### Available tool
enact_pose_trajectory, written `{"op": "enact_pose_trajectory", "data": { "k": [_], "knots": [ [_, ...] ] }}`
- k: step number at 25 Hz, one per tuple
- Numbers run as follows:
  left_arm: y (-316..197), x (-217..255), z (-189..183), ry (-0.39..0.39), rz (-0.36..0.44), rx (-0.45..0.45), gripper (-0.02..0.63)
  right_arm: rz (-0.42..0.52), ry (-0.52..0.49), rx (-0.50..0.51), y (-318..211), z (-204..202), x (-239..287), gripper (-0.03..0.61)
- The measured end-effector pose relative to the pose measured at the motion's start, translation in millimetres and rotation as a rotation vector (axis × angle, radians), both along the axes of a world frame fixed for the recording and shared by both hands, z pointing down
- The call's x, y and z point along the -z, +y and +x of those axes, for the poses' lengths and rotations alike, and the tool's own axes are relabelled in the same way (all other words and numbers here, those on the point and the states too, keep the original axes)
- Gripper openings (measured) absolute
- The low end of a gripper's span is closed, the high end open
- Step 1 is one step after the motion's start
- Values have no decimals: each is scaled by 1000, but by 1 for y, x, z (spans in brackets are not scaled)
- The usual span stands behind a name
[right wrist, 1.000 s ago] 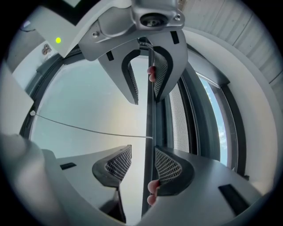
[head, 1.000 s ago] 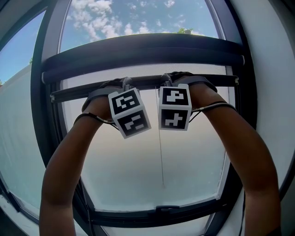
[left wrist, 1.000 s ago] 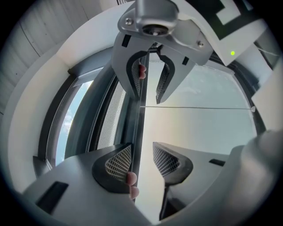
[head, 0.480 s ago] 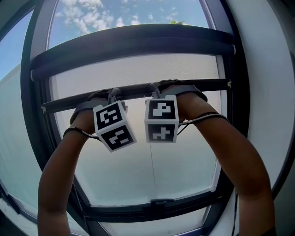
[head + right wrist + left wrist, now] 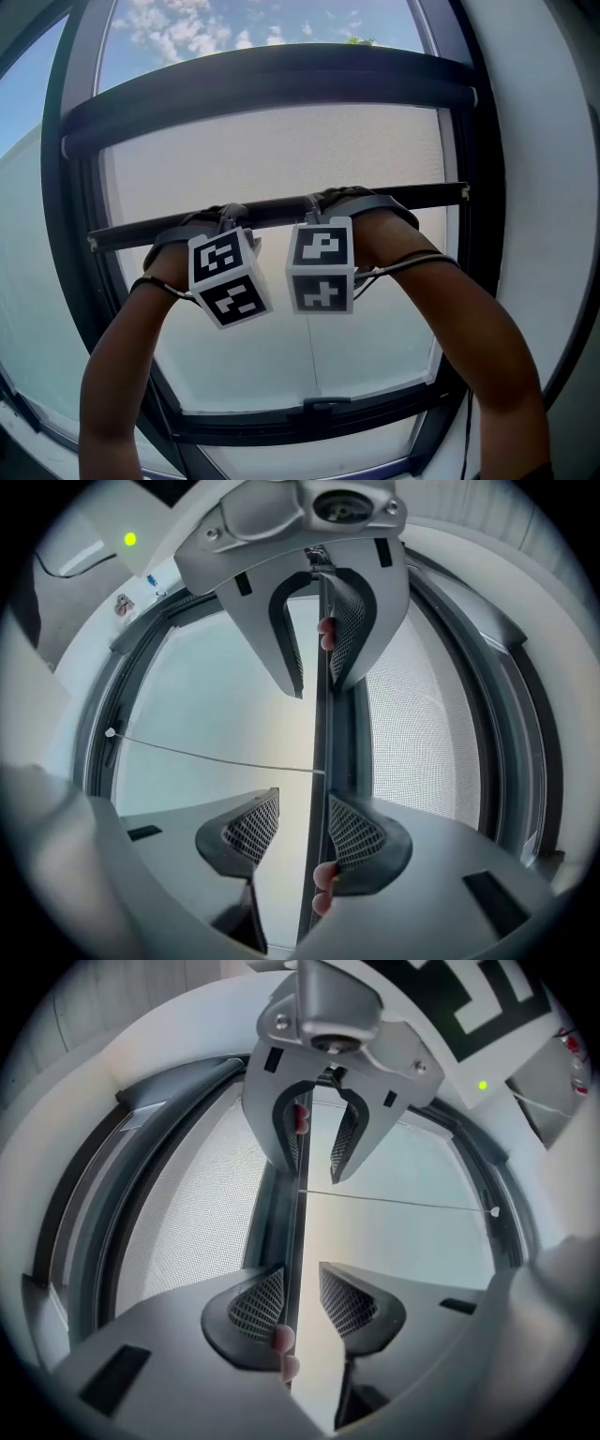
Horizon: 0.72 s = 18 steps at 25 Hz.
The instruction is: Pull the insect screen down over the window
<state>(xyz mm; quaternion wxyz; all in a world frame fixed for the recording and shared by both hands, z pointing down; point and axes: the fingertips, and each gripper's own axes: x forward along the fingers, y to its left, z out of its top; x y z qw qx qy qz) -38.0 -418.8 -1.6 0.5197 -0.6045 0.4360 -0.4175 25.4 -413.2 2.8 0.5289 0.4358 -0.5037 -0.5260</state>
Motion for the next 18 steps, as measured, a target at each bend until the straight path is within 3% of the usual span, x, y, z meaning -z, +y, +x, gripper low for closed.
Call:
{"op": "enact_pose_trajectory", "data": {
  "k": [7,18],
  "knots": [
    [8,-17,-2,-68,48,36,120,-34,-28,9,9,-1,-17,164],
    [10,-58,0,-32,-61,-33,120,-141,-30,-2,11,-1,-57,164]
  ]
}}
